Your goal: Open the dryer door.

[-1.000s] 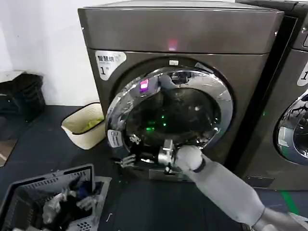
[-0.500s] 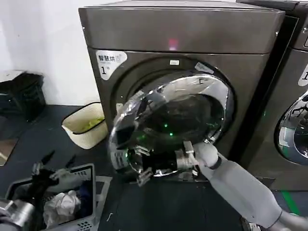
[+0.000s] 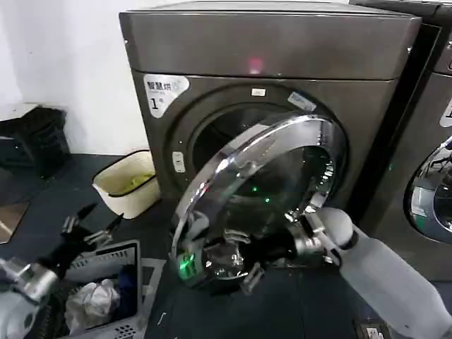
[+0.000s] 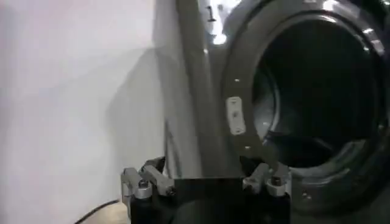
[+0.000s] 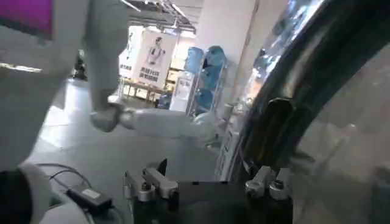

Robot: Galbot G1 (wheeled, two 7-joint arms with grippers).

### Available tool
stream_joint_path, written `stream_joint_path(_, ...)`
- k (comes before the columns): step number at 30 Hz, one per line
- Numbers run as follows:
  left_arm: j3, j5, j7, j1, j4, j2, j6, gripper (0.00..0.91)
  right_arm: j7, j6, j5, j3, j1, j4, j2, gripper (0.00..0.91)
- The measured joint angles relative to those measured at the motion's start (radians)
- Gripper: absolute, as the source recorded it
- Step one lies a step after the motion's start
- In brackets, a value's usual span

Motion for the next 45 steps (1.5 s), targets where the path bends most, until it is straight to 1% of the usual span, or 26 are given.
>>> stream_joint_path(7, 0.148, -0.004, 0.085, -0.142, 0.075, 0.076, -0.017, 0.907, -0.018, -0.005, -0.001, 0.126, -0.092, 0.027, -0.071, 0.907)
stream_joint_path(11, 0.254, -0.004, 0.112, -0.241, 0.12, 0.084, -0.03, 0.907, -0.031, -0.002, 0.005, 0.247, -0.201, 0.057, -0.129, 0.907)
stream_joint_path(14, 0.345, 0.012, 0.118, -0.317, 0.147, 0.065, -0.034, 0.907, -0.041, 0.017, 0.02, 0.359, -0.32, 0.084, -0.177, 0.907)
stream_joint_path(18, 0.446, 0.037, 0.123, -0.388, 0.151, 0.03, -0.037, 0.907, -0.039, 0.043, 0.05, 0.562, -0.517, 0.121, -0.234, 0.907)
stream_joint_path(21, 0.507, 0.055, 0.125, -0.413, 0.143, -0.003, -0.039, 0.907, -0.034, 0.057, 0.069, 0.74, -0.675, 0.141, -0.242, 0.907)
stream_joint_path(23, 0.539, 0.061, 0.124, -0.419, 0.137, -0.021, -0.042, 0.907, -0.01, 0.091, 0.076, 0.868, -0.785, 0.152, -0.235, 0.907)
stream_joint_path(26, 0.581, 0.081, 0.121, -0.432, 0.135, -0.051, -0.054, 0.907, 0.039, 0.151, 0.078, 1.054, -0.962, 0.16, -0.207, 0.907)
stream_joint_path(28, 0.605, 0.083, 0.117, -0.445, 0.136, -0.07, -0.06, 0.907, 0.064, 0.185, 0.077, 1.172, -1.08, 0.174, -0.172, 0.907)
stream_joint_path(32, 0.663, 0.098, 0.105, -0.471, 0.15, -0.106, -0.07, 0.907, 0.117, 0.247, 0.068, 1.391, -1.278, 0.213, -0.073, 0.907)
stream_joint_path(35, 0.713, 0.121, 0.081, -0.496, 0.167, -0.136, -0.075, 0.907, 0.18, 0.29, 0.043, 1.521, -1.399, 0.237, 0.008, 0.907)
stream_joint_path(40, 0.803, 0.137, 0.047, -0.538, 0.195, -0.191, -0.081, 0.907, 0.282, 0.358, 0.041, 1.693, -1.539, 0.221, 0.136, 0.907)
stream_joint_path(44, 0.88, 0.143, 0.021, -0.581, 0.224, -0.235, -0.088, 0.907, 0.348, 0.387, 0.039, 1.799, -1.583, 0.184, 0.229, 0.907)
stream_joint_path(45, 0.896, 0.144, 0.015, -0.593, 0.232, -0.246, -0.089, 0.907, 0.372, 0.403, 0.028, 1.823, -1.587, 0.172, 0.251, 0.907)
